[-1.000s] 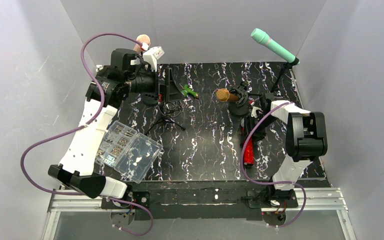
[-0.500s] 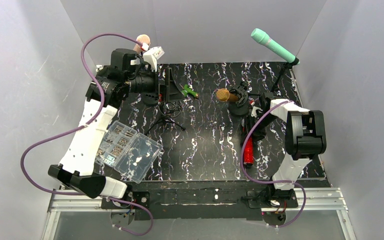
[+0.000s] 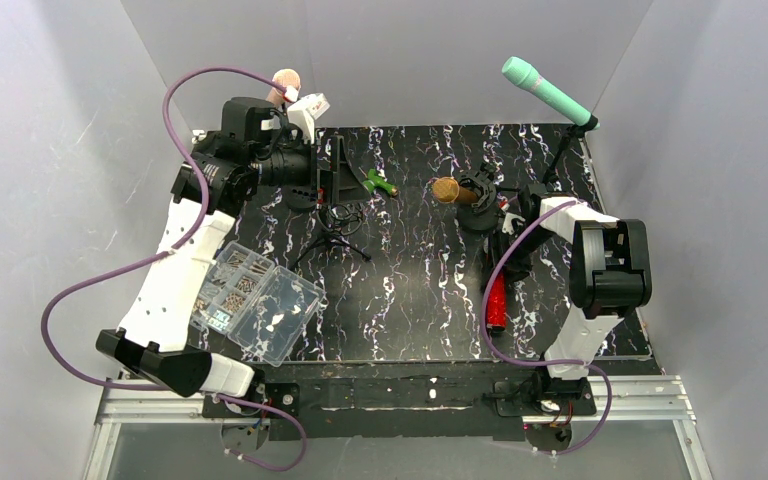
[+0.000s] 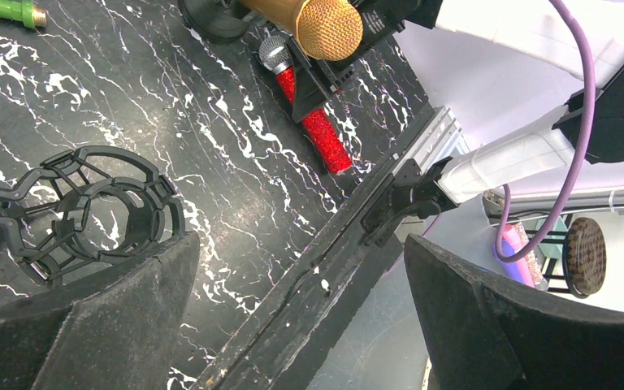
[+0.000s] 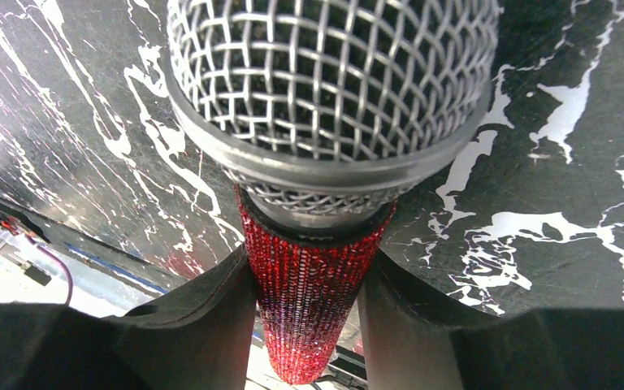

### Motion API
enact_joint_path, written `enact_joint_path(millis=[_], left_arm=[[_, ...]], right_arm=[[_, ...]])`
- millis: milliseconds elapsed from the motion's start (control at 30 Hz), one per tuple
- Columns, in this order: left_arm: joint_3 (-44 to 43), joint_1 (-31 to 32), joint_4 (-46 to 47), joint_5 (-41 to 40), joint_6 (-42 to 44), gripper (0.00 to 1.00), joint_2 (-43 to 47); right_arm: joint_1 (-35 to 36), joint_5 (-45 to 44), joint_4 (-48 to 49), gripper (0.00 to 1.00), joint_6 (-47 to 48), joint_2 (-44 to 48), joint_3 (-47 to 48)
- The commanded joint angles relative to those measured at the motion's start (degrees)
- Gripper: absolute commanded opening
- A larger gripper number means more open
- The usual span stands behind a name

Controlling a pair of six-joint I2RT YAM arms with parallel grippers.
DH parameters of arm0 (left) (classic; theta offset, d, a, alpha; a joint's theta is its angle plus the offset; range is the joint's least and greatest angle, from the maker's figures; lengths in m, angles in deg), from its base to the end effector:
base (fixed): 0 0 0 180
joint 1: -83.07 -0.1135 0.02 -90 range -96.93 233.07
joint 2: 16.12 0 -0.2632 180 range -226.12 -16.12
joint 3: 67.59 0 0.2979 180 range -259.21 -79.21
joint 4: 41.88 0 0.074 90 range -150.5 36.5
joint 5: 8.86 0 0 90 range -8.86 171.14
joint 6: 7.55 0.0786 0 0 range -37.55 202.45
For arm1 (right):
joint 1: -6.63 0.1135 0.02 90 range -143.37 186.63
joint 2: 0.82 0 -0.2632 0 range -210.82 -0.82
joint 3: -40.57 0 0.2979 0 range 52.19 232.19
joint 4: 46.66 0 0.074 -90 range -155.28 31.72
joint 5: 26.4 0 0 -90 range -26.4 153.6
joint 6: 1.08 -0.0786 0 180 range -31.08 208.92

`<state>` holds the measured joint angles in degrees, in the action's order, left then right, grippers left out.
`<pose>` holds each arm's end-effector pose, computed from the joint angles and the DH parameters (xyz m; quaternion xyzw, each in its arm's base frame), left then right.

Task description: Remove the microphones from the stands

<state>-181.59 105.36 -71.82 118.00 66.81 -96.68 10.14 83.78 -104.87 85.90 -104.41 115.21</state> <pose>0.3171 -0.1809 0.5457 0.2676 0.6356 -0.4294 0.5831 0.3475 0.0485 0.0775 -0.0086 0.9842 0.1762 0.0144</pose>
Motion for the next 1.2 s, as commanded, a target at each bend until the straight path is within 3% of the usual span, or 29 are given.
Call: enact_joint_path(millis=[0, 700, 967, 1167], left_arm=[[-0.77, -0.22, -0.75, 2.53, -0.14, 0.98, 2.28], [-0.41, -0.16, -1.46, 2.32, 0.68, 0.98, 2.65], [-0.07, -0.22, -2.16, 1.42, 2.09, 0.98, 3.03], [0.31, -0.22, -2.44, 0.81, 2.74, 0.98, 3.76]], right_arm=[[0.10, -3.01, 0.35, 0.52, 0.45, -0.72, 0.53], [0.15, -5.05, -1.18, 0.65, 1.65, 4.95, 0.06], [0.18, -1.78, -4.23, 0.84, 2.60, 10.42, 3.19], [0.14, -2.12, -6.75, 0.87, 2.89, 15.32, 4.68]])
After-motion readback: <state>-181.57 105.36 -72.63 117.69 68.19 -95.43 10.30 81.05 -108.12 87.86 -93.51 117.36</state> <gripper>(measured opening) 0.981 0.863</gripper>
